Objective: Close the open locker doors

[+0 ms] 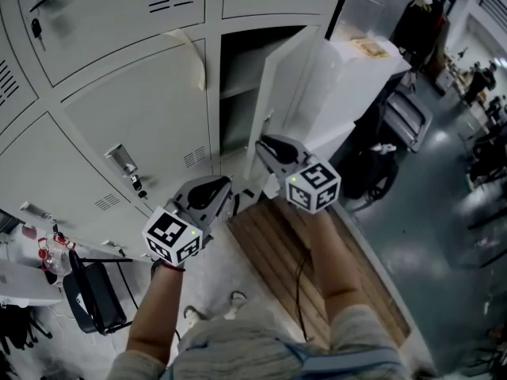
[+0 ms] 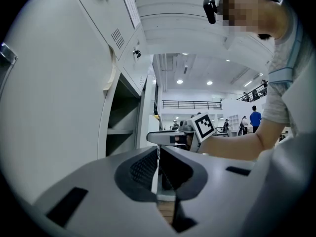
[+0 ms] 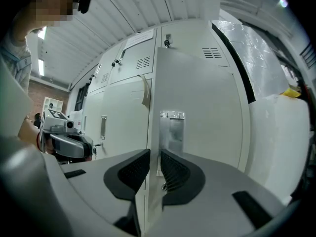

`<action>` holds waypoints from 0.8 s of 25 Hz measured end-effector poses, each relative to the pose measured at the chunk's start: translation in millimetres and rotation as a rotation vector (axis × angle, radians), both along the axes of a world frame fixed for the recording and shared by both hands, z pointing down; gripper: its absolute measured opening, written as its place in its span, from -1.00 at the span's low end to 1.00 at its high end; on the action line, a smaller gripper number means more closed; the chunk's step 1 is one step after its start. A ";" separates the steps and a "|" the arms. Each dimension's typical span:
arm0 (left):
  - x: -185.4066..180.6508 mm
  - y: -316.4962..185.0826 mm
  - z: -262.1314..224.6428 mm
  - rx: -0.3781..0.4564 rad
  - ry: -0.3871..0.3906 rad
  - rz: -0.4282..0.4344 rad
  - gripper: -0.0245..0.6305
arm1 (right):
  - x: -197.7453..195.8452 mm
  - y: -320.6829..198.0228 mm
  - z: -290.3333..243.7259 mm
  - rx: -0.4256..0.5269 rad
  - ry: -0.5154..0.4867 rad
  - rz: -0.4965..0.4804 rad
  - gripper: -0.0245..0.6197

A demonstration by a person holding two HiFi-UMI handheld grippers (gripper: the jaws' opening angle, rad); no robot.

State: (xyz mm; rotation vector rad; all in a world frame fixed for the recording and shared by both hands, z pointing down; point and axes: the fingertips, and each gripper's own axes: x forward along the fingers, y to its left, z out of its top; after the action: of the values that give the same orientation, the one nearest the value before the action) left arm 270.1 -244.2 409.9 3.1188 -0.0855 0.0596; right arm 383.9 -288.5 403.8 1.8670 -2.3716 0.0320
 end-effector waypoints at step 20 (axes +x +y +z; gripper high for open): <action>0.8 -28.4 5.5 -0.019 0.004 -0.034 -0.91 | 7.8 -90.8 11.2 -0.041 -0.072 0.023 -0.69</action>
State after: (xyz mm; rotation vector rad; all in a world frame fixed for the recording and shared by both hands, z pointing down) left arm 270.8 -272.5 415.3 3.0971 -0.1364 0.0530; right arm 391.7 -379.3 415.0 1.9060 -2.3767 0.1514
